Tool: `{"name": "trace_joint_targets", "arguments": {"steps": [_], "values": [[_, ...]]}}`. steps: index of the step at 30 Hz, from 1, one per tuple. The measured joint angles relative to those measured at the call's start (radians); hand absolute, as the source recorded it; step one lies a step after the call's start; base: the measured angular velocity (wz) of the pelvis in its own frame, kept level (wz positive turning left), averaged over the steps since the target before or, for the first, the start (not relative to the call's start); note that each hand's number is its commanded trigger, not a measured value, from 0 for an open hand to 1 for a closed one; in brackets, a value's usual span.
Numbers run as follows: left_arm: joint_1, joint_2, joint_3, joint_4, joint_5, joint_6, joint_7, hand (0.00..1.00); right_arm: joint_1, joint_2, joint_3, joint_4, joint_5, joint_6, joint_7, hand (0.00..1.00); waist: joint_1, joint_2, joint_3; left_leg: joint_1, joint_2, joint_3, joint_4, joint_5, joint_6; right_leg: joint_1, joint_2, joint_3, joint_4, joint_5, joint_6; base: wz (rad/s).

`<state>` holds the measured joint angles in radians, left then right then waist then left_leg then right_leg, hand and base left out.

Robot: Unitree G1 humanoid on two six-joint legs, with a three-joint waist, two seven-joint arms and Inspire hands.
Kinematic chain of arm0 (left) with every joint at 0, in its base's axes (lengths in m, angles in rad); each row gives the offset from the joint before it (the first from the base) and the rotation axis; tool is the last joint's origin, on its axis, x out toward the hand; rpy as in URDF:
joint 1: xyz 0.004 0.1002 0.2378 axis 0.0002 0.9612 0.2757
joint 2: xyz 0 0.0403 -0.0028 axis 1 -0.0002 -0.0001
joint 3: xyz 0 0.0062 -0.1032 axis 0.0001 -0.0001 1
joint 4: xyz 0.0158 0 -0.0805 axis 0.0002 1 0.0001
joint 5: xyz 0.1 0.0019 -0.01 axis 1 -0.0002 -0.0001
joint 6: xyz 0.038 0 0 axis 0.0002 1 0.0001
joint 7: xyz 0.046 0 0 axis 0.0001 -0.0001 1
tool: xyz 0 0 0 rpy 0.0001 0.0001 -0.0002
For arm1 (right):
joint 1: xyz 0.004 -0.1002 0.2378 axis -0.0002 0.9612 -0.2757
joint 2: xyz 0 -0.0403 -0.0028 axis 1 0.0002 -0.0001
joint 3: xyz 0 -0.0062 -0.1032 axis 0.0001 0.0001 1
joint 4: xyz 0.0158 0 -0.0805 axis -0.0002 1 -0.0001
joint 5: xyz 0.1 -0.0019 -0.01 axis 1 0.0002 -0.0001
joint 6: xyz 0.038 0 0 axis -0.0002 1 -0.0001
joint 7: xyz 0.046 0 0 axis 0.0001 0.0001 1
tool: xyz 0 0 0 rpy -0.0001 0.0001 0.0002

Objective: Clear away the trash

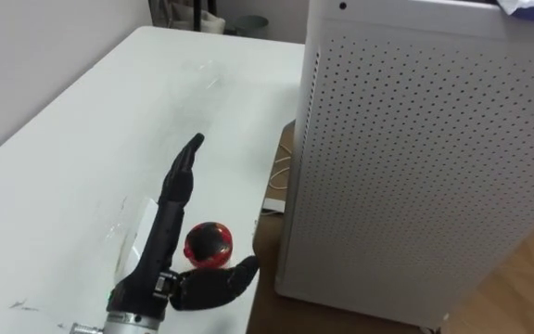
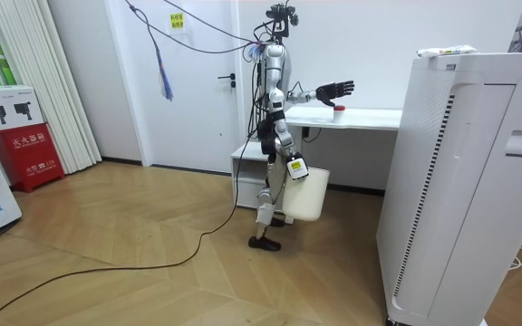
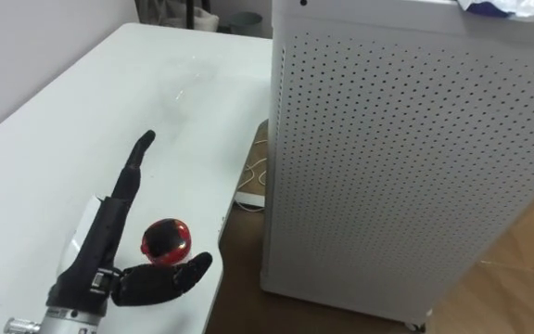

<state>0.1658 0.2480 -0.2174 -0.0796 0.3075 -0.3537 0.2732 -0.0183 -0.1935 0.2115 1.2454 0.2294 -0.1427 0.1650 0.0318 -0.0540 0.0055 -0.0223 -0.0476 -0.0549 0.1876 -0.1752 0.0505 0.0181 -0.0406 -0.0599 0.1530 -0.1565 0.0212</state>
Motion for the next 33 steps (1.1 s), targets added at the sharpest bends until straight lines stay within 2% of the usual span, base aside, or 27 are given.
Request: {"name": "trace_joint_targets", "arguments": {"steps": [10, 16, 25, 33], "values": [[0.024, -0.001, 0.031, 0.04, 0.001, 0.0, 0.004, 0.0, 0.008, -0.001, -0.019, 0.003, 0.0, -0.01, 0.002, 1.0, 0.0, 0.002, -0.0018, 0.001, 0.001, -0.001, 0.0, 0.0, 0.0, 0.002, 0.0, -0.001, 0.0, 0.0, 0.0, 0.0], [0.028, -0.001, 0.047, 0.054, 0.012, -0.001, 0.052, 0.0, 0.009, -0.001, -0.02, 0.007, -0.001, -0.01, 0.0, 1.0, 0.001, 0.004, -0.0006, 0.016, 0.0, -0.004, 0.0, 0.0, 0.0, 0.017, 0.0, -0.001, -0.001, 0.0, 0.0, 0.0], [0.024, -0.001, 0.106, 0.146, -0.002, -0.001, 0.132, 0.0, 0.032, 0.0, -0.037, -0.006, -0.007, -0.01, -0.007, 1.0, 0.001, 0.006, 0.0007, 0.035, 0.001, -0.001, -0.006, 0.0, -0.001, 0.023, 0.001, 0.003, 0.001, 0.0, 0.0, -0.02], [-0.005, -0.004, 0.095, 0.218, -0.101, -0.001, 0.167, 0.0, 0.05, 0.001, -0.034, -0.049, -0.011, -0.01, -0.012, 1.0, -0.013, -0.002, 0.0069, 0.037, 0.001, 0.0, -0.006, 0.0, -0.001, 0.032, 0.001, 0.005, 0.0, 0.0, 0.0, 0.0]]}}
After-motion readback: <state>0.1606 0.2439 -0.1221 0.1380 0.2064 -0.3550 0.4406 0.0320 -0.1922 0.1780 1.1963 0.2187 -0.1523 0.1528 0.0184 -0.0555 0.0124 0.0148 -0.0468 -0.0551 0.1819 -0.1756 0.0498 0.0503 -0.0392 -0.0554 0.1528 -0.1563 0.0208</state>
